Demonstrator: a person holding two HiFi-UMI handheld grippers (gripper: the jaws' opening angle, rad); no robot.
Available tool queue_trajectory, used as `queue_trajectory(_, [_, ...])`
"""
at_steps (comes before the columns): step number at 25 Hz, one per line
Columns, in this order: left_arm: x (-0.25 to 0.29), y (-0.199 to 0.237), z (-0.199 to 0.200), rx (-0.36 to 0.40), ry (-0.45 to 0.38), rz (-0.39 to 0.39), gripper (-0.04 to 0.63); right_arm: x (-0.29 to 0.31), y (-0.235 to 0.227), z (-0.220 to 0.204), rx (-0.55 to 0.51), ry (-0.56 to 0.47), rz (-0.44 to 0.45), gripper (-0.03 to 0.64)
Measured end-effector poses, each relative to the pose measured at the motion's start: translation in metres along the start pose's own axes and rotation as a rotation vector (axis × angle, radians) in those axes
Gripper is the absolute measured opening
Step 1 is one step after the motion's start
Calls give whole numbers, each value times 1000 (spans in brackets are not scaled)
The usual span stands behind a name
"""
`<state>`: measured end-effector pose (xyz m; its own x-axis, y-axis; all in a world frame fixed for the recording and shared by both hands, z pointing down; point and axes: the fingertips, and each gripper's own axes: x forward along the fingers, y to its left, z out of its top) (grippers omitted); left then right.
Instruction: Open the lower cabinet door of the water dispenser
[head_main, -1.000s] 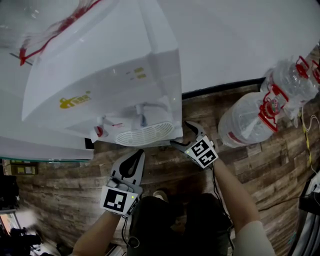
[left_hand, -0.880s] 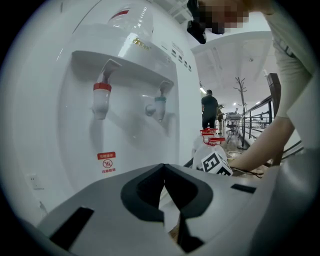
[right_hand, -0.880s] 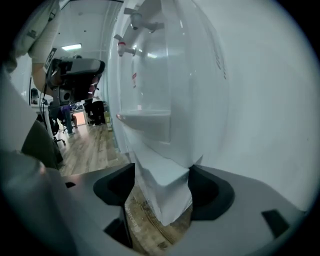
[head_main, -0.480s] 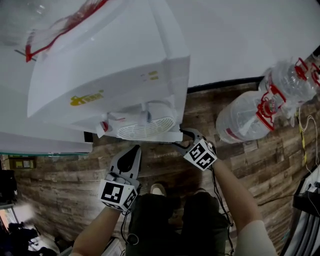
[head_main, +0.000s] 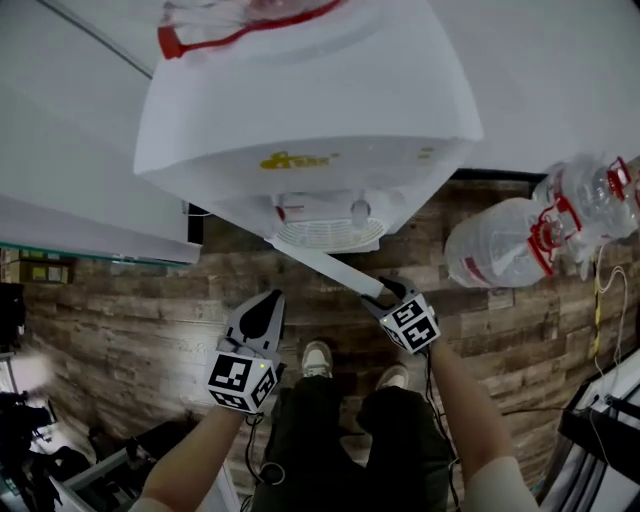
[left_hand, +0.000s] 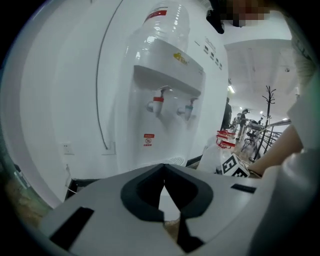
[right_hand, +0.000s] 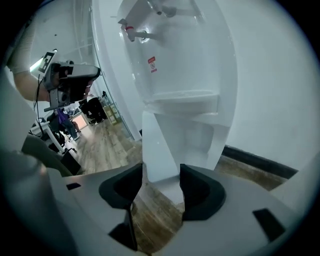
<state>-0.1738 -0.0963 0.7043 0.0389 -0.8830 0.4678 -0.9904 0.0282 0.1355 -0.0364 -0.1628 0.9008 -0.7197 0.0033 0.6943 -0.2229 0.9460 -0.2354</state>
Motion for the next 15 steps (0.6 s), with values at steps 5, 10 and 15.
queue_trajectory(5, [-27, 13, -7, -41, 17, 29, 5, 4, 35, -10, 5, 81, 22, 247])
queue_trajectory(10, [-56, 25, -18, -84, 33, 88, 5, 4, 67, -15, 49, 127, 70, 247])
queue_trajectory(15, [-72, 34, -35, -100, 65, 105, 5, 7, 88, -18, 105, 144, 74, 244])
